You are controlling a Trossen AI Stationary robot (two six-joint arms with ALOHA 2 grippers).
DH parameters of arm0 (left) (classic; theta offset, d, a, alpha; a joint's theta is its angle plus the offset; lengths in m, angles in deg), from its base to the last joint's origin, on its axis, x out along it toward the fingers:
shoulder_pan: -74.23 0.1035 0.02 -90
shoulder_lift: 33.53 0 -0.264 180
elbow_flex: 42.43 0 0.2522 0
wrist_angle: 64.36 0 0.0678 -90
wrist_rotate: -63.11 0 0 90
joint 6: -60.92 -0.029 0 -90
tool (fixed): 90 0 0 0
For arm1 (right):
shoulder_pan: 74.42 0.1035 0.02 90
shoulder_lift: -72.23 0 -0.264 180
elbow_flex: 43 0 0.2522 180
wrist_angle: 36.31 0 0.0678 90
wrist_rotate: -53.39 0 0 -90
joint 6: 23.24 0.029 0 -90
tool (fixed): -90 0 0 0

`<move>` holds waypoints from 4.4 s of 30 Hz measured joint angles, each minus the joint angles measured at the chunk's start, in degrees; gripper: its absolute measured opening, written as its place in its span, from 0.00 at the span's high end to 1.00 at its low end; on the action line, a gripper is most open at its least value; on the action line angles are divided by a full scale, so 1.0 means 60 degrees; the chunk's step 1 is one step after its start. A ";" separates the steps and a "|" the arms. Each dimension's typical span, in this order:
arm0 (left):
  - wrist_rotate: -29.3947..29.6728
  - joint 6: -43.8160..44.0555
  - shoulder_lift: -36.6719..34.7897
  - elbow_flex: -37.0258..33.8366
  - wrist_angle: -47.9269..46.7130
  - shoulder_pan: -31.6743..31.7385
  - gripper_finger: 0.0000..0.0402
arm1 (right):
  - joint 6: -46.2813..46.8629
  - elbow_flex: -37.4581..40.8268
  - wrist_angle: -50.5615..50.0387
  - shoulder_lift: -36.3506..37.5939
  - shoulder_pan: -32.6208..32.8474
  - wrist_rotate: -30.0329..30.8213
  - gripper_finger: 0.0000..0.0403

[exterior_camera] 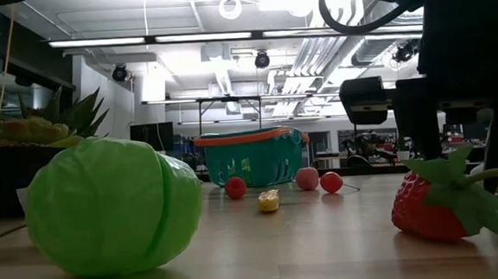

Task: Pick and placing Produce into tupperware
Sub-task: Put the black cherry in the green basket

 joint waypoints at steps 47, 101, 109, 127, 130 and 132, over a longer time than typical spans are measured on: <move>0.0007 -0.0001 -0.0002 0.0000 0.0004 -0.0002 1.00 | 0.0082 0.0000 -0.0201 0.0066 0.0004 -0.0131 0.86; 0.0005 0.0001 0.0000 0.0000 0.0000 0.0000 1.00 | 0.0925 -0.2188 -0.0618 0.2722 -0.5684 0.0605 0.86; 0.0007 0.0002 -0.0001 -0.0002 0.0001 -0.0001 1.00 | 0.1783 -0.3776 -0.0904 0.1343 -0.6847 0.0614 0.86; 0.0004 0.0002 -0.0002 0.0000 0.0004 -0.0002 1.00 | 0.2773 -0.7207 -0.3699 -0.1282 -0.8313 -0.0025 0.86; 0.0005 0.0002 0.0000 -0.0002 0.0004 0.0000 1.00 | 0.2817 -0.7206 -0.4100 -0.1424 -0.8427 -0.0031 0.86; 0.0005 -0.0001 -0.0002 -0.0004 0.0001 -0.0001 1.00 | 0.2811 -0.7198 -0.4356 -0.1520 -0.8460 -0.0035 0.86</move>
